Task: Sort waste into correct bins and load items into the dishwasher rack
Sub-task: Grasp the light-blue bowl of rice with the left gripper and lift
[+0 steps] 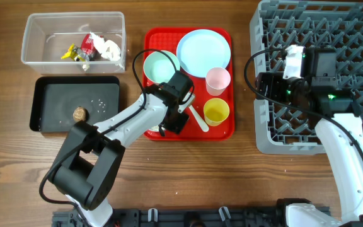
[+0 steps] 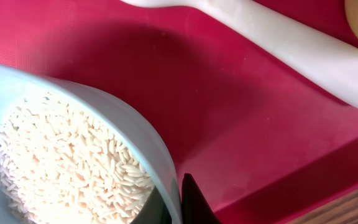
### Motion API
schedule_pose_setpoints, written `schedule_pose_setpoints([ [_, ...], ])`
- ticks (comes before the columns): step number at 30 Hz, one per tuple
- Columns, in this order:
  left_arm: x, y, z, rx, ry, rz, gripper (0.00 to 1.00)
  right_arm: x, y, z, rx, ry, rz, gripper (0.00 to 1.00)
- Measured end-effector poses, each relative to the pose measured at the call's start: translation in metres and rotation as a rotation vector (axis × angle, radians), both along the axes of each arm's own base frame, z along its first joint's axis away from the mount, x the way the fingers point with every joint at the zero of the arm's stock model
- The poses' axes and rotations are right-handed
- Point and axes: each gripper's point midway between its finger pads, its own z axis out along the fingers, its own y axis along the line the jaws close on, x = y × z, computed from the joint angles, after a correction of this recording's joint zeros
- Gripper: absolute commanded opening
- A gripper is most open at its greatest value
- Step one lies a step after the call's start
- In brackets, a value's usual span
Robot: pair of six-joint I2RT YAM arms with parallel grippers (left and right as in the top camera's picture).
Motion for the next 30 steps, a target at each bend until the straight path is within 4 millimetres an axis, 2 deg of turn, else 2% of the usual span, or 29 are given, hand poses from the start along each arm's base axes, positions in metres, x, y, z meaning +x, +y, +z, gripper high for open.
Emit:
schedule_pose_setpoints([
  [4,-0.001,0.000,-0.003,-0.001,0.012,0.009,0.18,0.000,0.000,0.000,0.000,0.000,0.000,1.00],
  [7,-0.009,0.002,-0.005,0.009,0.049,0.016,0.38,0.000,0.000,0.000,0.000,0.000,0.000,1.00],
  [10,-0.002,-0.003,0.004,-0.005,0.033,0.015,0.42,0.000,0.000,0.000,0.000,0.000,0.000,1.00],
  [12,0.005,-0.008,0.010,-0.019,0.014,0.015,0.40,0.000,0.000,0.000,0.000,0.000,0.000,1.00],
  [16,0.006,-0.008,0.011,-0.020,0.011,0.015,0.35,0.000,0.000,0.000,0.000,0.002,0.000,1.00],
  [20,0.006,-0.008,0.011,-0.020,0.011,0.015,0.22,-0.001,0.000,-0.001,0.000,0.004,0.000,1.00],
  [21,0.006,-0.008,0.011,-0.020,0.011,0.016,0.14,-0.001,0.000,-0.001,0.000,0.004,0.000,1.00],
  [23,0.006,-0.008,0.011,-0.020,0.011,0.016,0.04,-0.001,0.000,-0.001,0.000,0.004,0.000,1.00],
  [30,0.009,-0.009,0.016,-0.021,-0.006,0.020,0.04,-0.001,0.000,-0.001,0.000,0.005,0.000,1.00],
])
